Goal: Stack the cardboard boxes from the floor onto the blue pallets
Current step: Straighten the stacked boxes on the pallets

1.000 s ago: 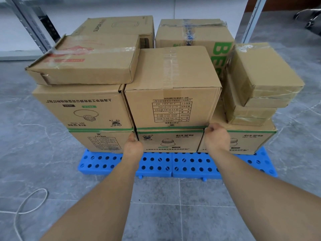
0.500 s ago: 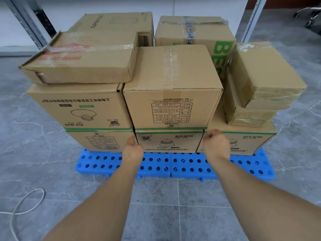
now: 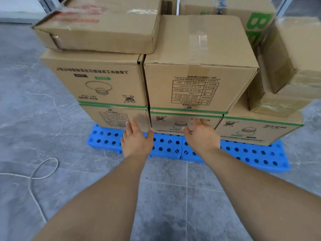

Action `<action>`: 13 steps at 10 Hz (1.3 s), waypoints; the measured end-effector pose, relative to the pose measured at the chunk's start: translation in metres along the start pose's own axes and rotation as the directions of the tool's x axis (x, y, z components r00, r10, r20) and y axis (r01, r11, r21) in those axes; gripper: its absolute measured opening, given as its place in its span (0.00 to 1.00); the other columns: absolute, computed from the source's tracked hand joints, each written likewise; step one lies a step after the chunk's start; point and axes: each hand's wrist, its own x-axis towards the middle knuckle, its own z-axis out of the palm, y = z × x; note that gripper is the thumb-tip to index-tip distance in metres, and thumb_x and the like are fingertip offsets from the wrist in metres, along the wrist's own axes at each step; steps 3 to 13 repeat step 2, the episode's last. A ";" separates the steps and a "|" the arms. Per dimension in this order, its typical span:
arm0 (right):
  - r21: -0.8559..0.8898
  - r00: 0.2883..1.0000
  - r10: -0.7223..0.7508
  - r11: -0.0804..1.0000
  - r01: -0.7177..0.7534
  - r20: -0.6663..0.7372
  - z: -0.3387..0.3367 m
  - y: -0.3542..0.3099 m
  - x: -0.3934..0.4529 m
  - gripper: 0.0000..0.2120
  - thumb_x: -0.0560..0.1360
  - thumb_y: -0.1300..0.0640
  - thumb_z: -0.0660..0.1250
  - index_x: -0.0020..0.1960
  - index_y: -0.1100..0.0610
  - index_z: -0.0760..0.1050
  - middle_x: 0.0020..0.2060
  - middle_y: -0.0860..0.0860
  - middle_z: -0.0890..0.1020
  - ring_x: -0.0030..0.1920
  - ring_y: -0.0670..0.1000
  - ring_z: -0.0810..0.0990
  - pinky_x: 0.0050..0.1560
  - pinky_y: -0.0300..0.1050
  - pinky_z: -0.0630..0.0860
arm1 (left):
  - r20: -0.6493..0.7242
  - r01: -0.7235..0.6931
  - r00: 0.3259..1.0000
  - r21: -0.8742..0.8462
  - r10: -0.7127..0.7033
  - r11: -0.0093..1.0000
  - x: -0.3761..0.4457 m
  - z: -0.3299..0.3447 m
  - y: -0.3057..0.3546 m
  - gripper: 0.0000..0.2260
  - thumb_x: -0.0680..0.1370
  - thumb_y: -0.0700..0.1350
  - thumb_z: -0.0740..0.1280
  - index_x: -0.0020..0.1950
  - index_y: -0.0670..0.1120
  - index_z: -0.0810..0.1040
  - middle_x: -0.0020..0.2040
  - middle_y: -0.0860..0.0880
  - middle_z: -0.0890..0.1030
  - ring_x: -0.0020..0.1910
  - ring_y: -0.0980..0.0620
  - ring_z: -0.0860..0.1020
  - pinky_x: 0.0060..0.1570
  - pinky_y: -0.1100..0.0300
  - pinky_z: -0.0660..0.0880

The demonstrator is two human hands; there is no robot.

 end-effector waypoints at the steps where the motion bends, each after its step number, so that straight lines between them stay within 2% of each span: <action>1: -0.021 1.000 -0.022 1.000 0.022 0.005 -0.004 -0.004 -0.002 0.24 0.78 0.42 0.54 0.67 0.56 0.66 0.62 0.53 0.73 0.58 0.55 0.75 0.39 0.46 0.69 | -0.067 -0.043 0.997 0.006 0.043 0.999 0.002 -0.001 -0.002 0.36 0.77 0.62 0.55 0.77 0.46 0.44 0.78 0.45 0.48 0.76 0.45 0.50 0.73 0.46 0.48; 2: -0.052 0.996 -0.083 0.995 0.081 -0.026 -0.009 -0.006 -0.013 0.24 0.78 0.42 0.55 0.67 0.56 0.66 0.61 0.54 0.73 0.57 0.55 0.75 0.39 0.45 0.68 | -0.141 -0.133 0.980 0.039 0.138 0.990 -0.005 -0.002 0.002 0.38 0.76 0.64 0.54 0.77 0.46 0.44 0.78 0.45 0.49 0.76 0.45 0.50 0.73 0.45 0.46; 13: -0.052 0.996 -0.083 0.995 0.081 -0.026 -0.009 -0.006 -0.013 0.24 0.78 0.42 0.55 0.67 0.56 0.66 0.61 0.54 0.73 0.57 0.55 0.75 0.39 0.45 0.68 | -0.141 -0.133 0.980 0.039 0.138 0.990 -0.005 -0.002 0.002 0.38 0.76 0.64 0.54 0.77 0.46 0.44 0.78 0.45 0.49 0.76 0.45 0.50 0.73 0.45 0.46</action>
